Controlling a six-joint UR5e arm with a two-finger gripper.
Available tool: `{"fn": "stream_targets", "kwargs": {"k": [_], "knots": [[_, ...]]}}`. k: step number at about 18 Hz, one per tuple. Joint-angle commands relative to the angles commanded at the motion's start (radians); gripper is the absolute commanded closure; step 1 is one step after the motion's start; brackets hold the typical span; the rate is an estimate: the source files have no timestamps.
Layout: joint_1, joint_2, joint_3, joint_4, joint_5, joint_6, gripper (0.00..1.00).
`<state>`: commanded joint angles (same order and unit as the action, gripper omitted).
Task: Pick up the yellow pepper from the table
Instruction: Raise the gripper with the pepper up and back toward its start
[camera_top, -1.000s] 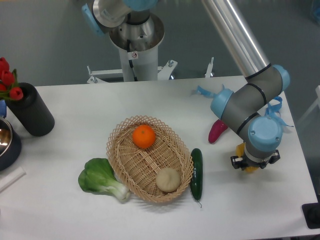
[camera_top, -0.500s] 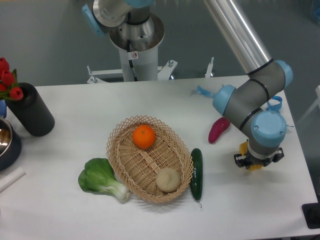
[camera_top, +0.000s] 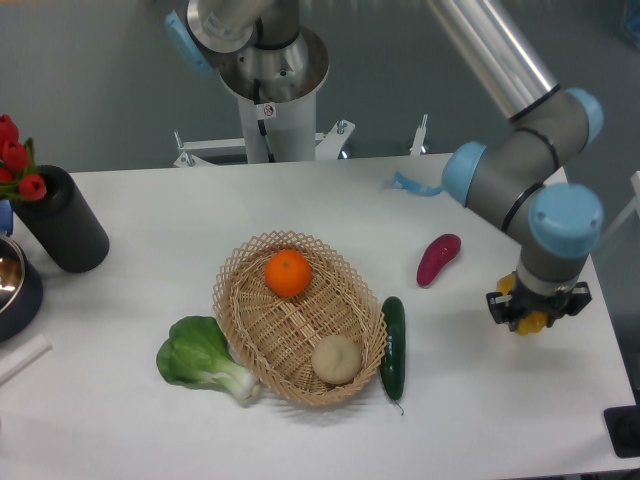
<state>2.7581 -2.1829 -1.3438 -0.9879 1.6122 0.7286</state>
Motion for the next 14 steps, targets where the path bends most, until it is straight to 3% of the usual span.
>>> {"fn": "stream_targets", "kwargs": {"k": [6,14], "knots": [[0.015,0.011,0.023,-0.015,-0.008,0.144,0.75],[0.072,0.084,0.043,-0.19,-0.017,0.455,0.77]]}}
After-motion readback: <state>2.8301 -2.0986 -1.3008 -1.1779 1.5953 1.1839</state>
